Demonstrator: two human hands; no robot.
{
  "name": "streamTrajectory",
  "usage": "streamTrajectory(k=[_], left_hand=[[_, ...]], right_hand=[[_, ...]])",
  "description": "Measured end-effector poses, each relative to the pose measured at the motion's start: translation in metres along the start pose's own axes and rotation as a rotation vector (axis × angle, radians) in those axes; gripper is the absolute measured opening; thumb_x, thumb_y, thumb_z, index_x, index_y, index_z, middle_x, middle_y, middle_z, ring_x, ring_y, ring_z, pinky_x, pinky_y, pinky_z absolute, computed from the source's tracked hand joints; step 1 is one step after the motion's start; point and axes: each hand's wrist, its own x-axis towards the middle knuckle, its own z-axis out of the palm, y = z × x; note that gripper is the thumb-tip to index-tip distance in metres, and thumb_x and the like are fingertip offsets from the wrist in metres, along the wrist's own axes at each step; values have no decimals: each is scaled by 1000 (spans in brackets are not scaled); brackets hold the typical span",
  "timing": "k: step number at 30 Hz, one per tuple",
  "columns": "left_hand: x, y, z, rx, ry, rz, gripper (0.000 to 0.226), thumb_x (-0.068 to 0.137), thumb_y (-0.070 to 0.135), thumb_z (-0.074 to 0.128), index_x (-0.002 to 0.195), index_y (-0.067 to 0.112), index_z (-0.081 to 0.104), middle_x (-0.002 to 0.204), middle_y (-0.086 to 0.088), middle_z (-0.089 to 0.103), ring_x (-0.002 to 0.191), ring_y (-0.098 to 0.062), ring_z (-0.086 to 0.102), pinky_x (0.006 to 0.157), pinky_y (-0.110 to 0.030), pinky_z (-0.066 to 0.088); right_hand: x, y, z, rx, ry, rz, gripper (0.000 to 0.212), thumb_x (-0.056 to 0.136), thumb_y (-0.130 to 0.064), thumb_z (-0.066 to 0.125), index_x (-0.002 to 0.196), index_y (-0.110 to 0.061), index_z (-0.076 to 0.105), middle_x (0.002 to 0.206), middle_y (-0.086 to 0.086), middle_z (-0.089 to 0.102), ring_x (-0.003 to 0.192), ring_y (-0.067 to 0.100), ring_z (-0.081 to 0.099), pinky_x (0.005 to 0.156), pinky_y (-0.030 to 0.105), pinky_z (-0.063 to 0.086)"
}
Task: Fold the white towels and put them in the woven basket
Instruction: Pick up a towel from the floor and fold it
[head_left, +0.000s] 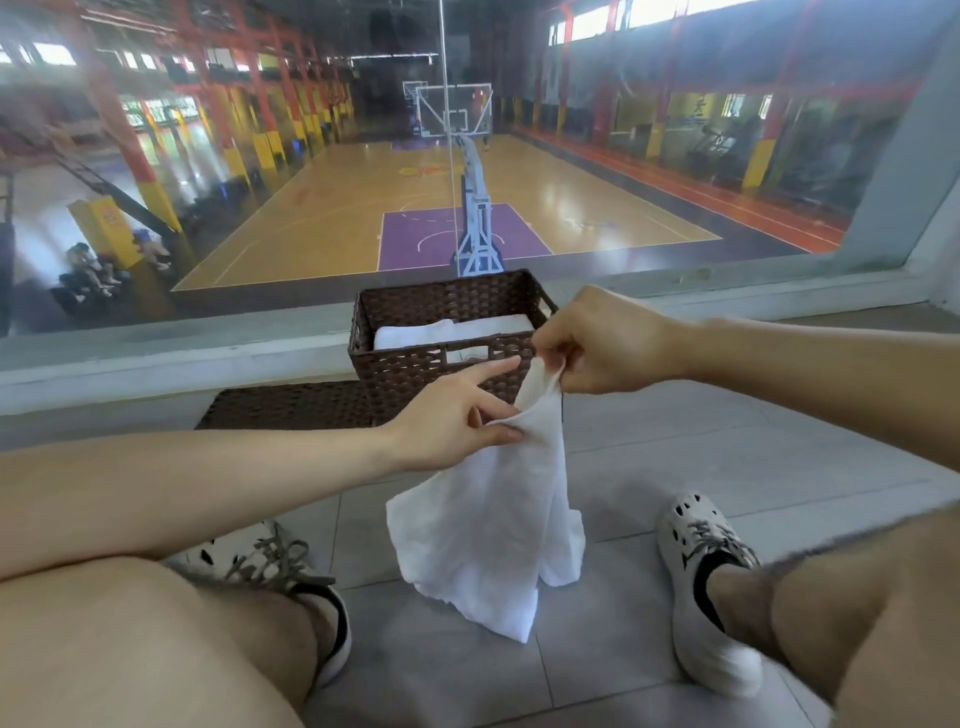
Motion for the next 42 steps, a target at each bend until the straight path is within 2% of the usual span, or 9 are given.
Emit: streamTrajectory(k=[5, 9, 12, 15, 23, 28, 36, 38, 42], left_hand=[[28, 18, 20, -191, 169, 10, 18, 99, 24, 79, 116, 29, 84, 131, 29, 65, 54, -7, 66, 58, -17, 51], [43, 14, 29, 317, 236, 132, 39, 91, 53, 75, 128, 40, 73, 120, 20, 69, 68, 4, 58, 65, -20, 43], [47, 12, 32, 622, 228, 251, 60, 88, 66, 66, 139, 37, 54, 104, 11, 61, 72, -13, 59, 56, -33, 50], [49, 5, 32, 713, 120, 199, 55, 84, 79, 62, 116, 33, 65, 105, 6, 53, 87, -21, 58, 62, -38, 53], [45, -18, 25, 211, -61, -54, 67, 82, 71, 80, 127, 21, 80, 133, 12, 70, 119, -6, 65, 105, -36, 53], [47, 1, 38, -26, -25, -1, 23, 73, 56, 95, 85, 46, 77, 99, 9, 61, 83, -8, 58, 81, -28, 52], [47, -23, 46, 178, -267, -148, 63, 76, 77, 68, 91, 16, 75, 97, 5, 76, 90, -14, 71, 85, -44, 59], [46, -28, 31, 228, -138, -106, 62, 83, 71, 68, 71, 10, 67, 76, 0, 69, 70, -14, 64, 72, -43, 53], [45, -23, -8, 76, 181, -158, 50, 84, 29, 87, 52, 12, 53, 55, -9, 50, 53, -9, 40, 56, -28, 33]], right_hand=[[-13, 16, 8, 13, -19, 110, 23, 77, -6, 67, 82, -26, 78, 69, -10, 71, 64, 8, 62, 64, 35, 58], [-18, 27, 8, 32, -28, 187, 30, 83, -11, 67, 91, -34, 83, 77, -12, 76, 72, 7, 68, 71, 37, 60], [-22, 36, 4, 40, -3, 184, 26, 85, -13, 71, 94, -33, 84, 83, -11, 79, 75, 6, 72, 76, 36, 61], [-29, 40, 0, 21, 37, 176, 20, 86, -9, 73, 93, -23, 85, 84, -7, 80, 76, 9, 73, 78, 36, 61], [-43, 40, -10, 25, 173, 295, 13, 76, -7, 71, 83, -14, 79, 67, -10, 68, 66, 13, 63, 67, 21, 49], [-32, 33, -12, 106, 255, 406, 9, 74, -10, 69, 80, -16, 73, 64, -15, 62, 66, 12, 61, 60, 13, 43], [-22, 42, -16, 122, 406, 517, 4, 71, -12, 61, 70, -16, 62, 67, -2, 62, 66, 12, 53, 59, 29, 46], [-29, 59, -14, 45, 303, 614, 6, 69, -11, 61, 69, -17, 61, 72, 4, 65, 71, 23, 60, 57, 29, 46], [-40, 73, 3, -135, -371, 712, 10, 74, -20, 72, 72, -11, 70, 78, 10, 73, 76, 29, 69, 59, 28, 49]])
